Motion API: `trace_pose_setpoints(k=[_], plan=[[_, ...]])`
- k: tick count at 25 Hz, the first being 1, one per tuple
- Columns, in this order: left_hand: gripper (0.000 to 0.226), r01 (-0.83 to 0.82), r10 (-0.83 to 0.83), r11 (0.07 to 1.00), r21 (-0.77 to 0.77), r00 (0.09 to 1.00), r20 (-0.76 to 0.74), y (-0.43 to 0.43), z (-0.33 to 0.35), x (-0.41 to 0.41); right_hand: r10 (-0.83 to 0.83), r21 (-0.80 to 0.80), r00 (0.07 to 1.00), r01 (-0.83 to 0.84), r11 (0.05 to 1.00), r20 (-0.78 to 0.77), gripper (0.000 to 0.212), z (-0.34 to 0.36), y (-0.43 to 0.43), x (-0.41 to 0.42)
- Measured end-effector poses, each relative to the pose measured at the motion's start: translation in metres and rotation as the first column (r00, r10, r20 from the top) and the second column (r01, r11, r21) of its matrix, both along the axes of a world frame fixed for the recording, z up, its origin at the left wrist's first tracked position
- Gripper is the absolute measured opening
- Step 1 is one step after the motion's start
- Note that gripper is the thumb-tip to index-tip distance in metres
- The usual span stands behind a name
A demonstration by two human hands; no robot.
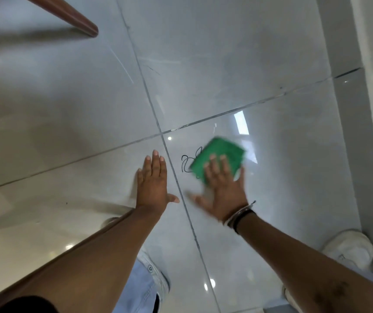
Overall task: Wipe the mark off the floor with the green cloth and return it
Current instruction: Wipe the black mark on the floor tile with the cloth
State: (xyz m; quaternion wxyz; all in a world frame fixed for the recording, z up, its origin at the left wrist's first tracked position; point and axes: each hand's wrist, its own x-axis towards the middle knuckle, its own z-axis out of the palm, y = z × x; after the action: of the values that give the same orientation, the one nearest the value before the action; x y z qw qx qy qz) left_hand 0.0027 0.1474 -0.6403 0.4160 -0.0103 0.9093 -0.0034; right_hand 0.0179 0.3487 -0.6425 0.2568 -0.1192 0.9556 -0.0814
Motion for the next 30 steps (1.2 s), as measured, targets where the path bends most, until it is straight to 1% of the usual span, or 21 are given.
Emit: trace_pose_setpoints(k=[2, 3, 4, 6, 8, 9, 10, 12, 13, 14, 15, 17, 18, 20, 21, 22, 23, 25, 27, 29, 30], plan=[[0.134, 0.023, -0.023, 1.0, -0.009, 0.999, -0.024, 0.001, -0.001, 0.002, 0.443, -0.089, 0.896, -0.445, 0.891, -0.039, 0.079, 0.001, 0.014, 0.019], [0.134, 0.024, -0.025, 1.0, -0.013, 0.999, -0.031, 0.0, -0.001, 0.003, 0.461, -0.101, 0.882, -0.469, 0.877, -0.095, 0.074, -0.002, 0.032, 0.017], [0.135, 0.028, -0.029, 0.999, -0.018, 0.999, -0.028, -0.001, -0.002, 0.003, 0.358, -0.08, 0.926, -0.368, 0.926, -0.119, 0.07, -0.005, 0.046, 0.013], [0.136, 0.057, -0.058, 0.998, -0.039, 0.998, -0.012, 0.0, -0.002, 0.001, -0.083, 0.062, 0.991, 0.09, 0.994, -0.104, 0.073, -0.01, 0.061, 0.002], [0.136, 0.063, -0.063, 0.997, -0.048, 0.998, -0.003, 0.0, -0.001, -0.001, -0.377, 0.125, 0.926, 0.378, 0.917, -0.034, 0.078, -0.006, 0.042, 0.004], [0.135, 0.065, -0.064, 0.997, -0.051, 0.998, 0.007, 0.001, 0.0, -0.002, -0.313, 0.085, 0.95, 0.312, 0.946, -0.005, 0.081, -0.001, 0.026, 0.012], [0.134, 0.07, -0.07, 0.996, -0.056, 0.998, 0.007, 0.002, 0.001, -0.002, -0.096, -0.001, 0.995, 0.096, 0.995, 0.023, 0.081, 0.001, 0.016, 0.025], [0.134, 0.088, -0.089, 0.993, -0.075, 0.996, -0.014, 0.003, 0.002, -0.002, 0.352, -0.148, 0.936, -0.35, 0.925, -0.012, 0.073, 0.002, 0.032, 0.029], [0.134, 0.092, -0.094, 0.993, -0.08, 0.995, -0.021, 0.002, 0.001, -0.001, 0.361, -0.159, 0.929, -0.369, 0.916, -0.079, 0.069, -0.003, 0.042, 0.017], [0.135, 0.096, -0.098, 0.992, -0.078, 0.995, -0.025, 0.0, -0.001, -0.001, 0.218, -0.12, 0.971, -0.23, 0.966, -0.1, 0.068, -0.008, 0.045, 0.002], [0.135, 0.102, -0.104, 0.992, -0.073, 0.994, -0.024, -0.001, -0.003, 0.0, -0.072, -0.049, 0.991, 0.067, 0.997, -0.116, 0.069, -0.015, 0.045, -0.017], [0.135, 0.114, -0.116, 0.991, -0.067, 0.993, -0.035, -0.004, -0.004, 0.002, -0.488, 0.028, 0.87, 0.491, 0.871, -0.075, 0.075, -0.017, 0.021, -0.043], [0.135, 0.117, -0.119, 0.991, -0.066, 0.992, -0.038, -0.005, -0.003, 0.003, -0.451, 0.017, 0.89, 0.453, 0.891, -0.067, 0.077, -0.014, 0.003, -0.041], [0.134, 0.115, -0.118, 0.992, -0.053, 0.992, -0.049, -0.006, -0.003, 0.003, 0.11, -0.094, 0.991, -0.117, 0.989, -0.074, 0.077, -0.012, -0.008, -0.015], [0.133, 0.118, -0.121, 0.992, -0.052, 0.991, -0.053, -0.006, -0.003, 0.003, 0.403, -0.143, 0.912, -0.409, 0.901, -0.074, 0.073, -0.01, 0.007, -0.007], [0.133, 0.122, -0.125, 0.991, -0.056, 0.991, -0.05, -0.006, -0.003, 0.003, 0.545, -0.161, 0.833, -0.553, 0.817, -0.096, 0.069, -0.009, 0.028, -0.009], [0.133, 0.129, -0.132, 0.99, -0.061, 0.99, -0.045, -0.007, -0.005, 0.003, 0.531, -0.151, 0.836, -0.548, 0.823, -0.139, 0.066, -0.012, 0.048, -0.015], [0.134, 0.142, -0.145, 0.987, -0.072, 0.988, -0.048, -0.01, -0.007, 0.004, 0.139, -0.05, 0.973, -0.15, 0.987, -0.183, 0.063, -0.016, 0.065, -0.033], [0.134, 0.147, -0.151, 0.987, -0.071, 0.987, -0.053, -0.01, -0.007, 0.005, -0.388, 0.034, 0.908, 0.397, 0.917, -0.156, 0.069, -0.021, 0.044, -0.058], [0.133, 0.133, -0.137, 0.989, -0.061, 0.989, -0.053, -0.01, -0.005, 0.005, -0.46, -0.008, 0.885, 0.46, 0.888, -0.076, 0.075, -0.013, -0.001, -0.072], [0.133, 0.125, -0.129, 0.99, -0.057, 0.99, -0.064, -0.01, -0.005, 0.005, -0.262, -0.047, 0.964, 0.26, 0.965, -0.052, 0.077, -0.011, -0.018, -0.072]])
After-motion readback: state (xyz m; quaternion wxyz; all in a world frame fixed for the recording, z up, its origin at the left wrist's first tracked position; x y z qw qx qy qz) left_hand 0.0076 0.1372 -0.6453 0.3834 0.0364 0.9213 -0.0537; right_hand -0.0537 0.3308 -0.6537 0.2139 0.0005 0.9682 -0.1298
